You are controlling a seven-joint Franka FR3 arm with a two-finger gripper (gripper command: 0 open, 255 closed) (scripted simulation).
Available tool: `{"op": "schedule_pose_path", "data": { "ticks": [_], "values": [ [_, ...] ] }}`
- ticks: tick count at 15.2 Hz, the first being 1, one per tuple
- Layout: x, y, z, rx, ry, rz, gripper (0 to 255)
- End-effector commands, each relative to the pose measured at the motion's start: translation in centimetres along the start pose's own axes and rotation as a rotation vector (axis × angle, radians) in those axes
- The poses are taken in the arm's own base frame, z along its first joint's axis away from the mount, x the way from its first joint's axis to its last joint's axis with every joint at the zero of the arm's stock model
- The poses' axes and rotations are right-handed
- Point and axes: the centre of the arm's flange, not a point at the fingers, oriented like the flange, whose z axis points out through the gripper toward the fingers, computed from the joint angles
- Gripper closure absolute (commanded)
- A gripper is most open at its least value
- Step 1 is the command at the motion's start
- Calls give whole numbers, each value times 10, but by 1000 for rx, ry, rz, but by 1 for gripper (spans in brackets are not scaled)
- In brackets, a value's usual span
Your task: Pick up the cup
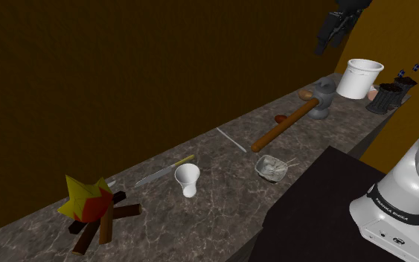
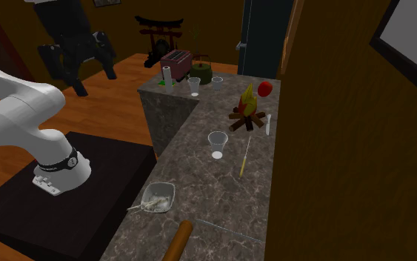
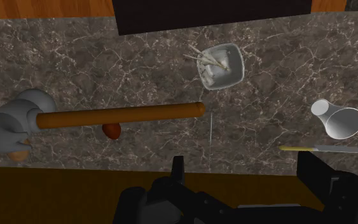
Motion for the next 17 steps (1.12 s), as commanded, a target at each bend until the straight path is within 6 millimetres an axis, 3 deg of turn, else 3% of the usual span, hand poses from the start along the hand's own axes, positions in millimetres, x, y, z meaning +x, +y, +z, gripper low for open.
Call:
{"op": "schedule_pose_path", "data": {
  "ticks": [1,17],
  "values": [
    [0,0,0,0,0,0,0],
    [66,-95,171,111,-65,-14,0]
  ]
}}
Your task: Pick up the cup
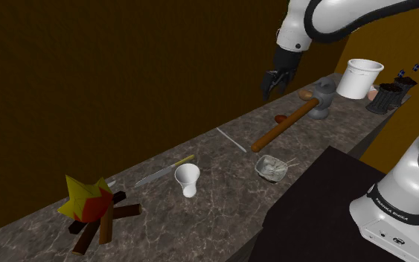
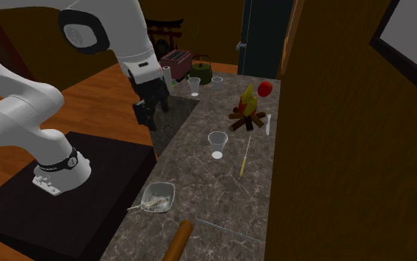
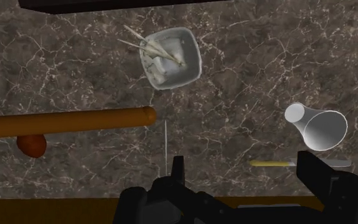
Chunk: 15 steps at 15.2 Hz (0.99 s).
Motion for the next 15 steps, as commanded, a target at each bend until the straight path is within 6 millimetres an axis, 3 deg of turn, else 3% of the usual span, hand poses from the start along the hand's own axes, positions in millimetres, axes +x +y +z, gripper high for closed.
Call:
{"op": "schedule_pose_path", "data": {
  "ticks": [1,15],
  "values": [
    [10,-13,23,14,-8,-1,0],
    [67,-97,172,112,-64,-13,0]
  ]
}}
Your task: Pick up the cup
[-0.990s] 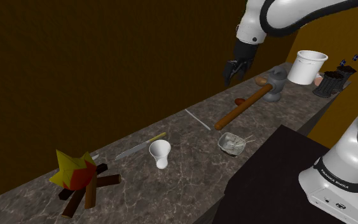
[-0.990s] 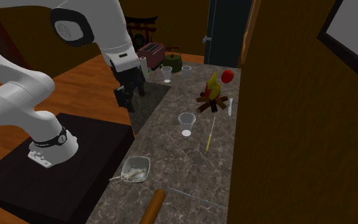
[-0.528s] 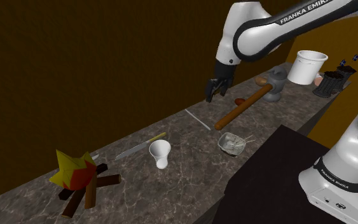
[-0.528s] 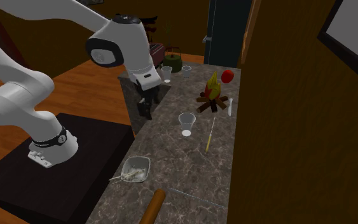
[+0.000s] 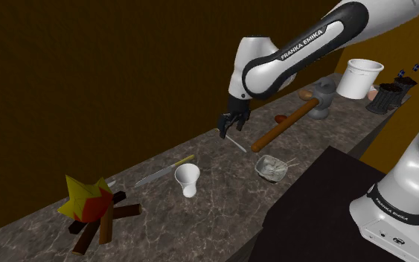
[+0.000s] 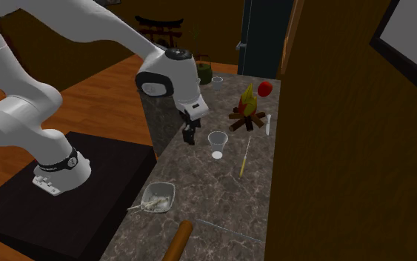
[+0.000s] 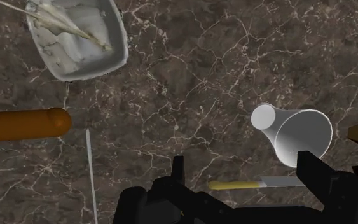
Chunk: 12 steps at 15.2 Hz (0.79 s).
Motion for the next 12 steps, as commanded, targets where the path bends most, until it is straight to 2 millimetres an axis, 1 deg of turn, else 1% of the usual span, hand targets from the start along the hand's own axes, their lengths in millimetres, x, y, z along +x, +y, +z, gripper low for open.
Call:
{"op": "schedule_pose_path", "data": {
  "ticks": [1,12],
  "values": [
    [8,-10,22,14,-7,-1,0],
    [54,-75,140,91,-52,-11,0]
  ]
}}
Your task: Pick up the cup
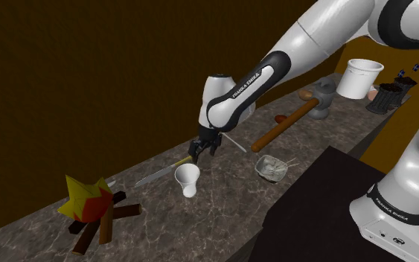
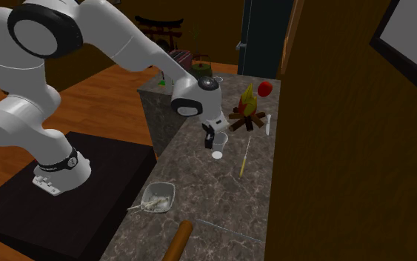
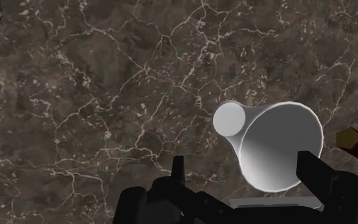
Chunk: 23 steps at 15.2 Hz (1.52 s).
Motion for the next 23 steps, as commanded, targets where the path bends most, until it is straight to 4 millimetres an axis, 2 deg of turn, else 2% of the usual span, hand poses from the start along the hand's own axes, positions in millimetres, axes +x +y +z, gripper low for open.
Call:
{"op": "schedule_pose_path", "data": {
  "ticks": [1,3,10,12,13,22,23],
  "values": [
    [9,-10,25,14,-8,-1,0],
    [16,-19,43,26,-14,-2,0],
    [16,-10,79,26,-14,-2,0],
    [16,-9,82,26,-14,-2,0],
    [16,-9,81,26,-14,-2,255],
    [16,-9,82,26,-14,-2,255],
    [16,-11,76,26,-14,-2,255]
  ]
}}
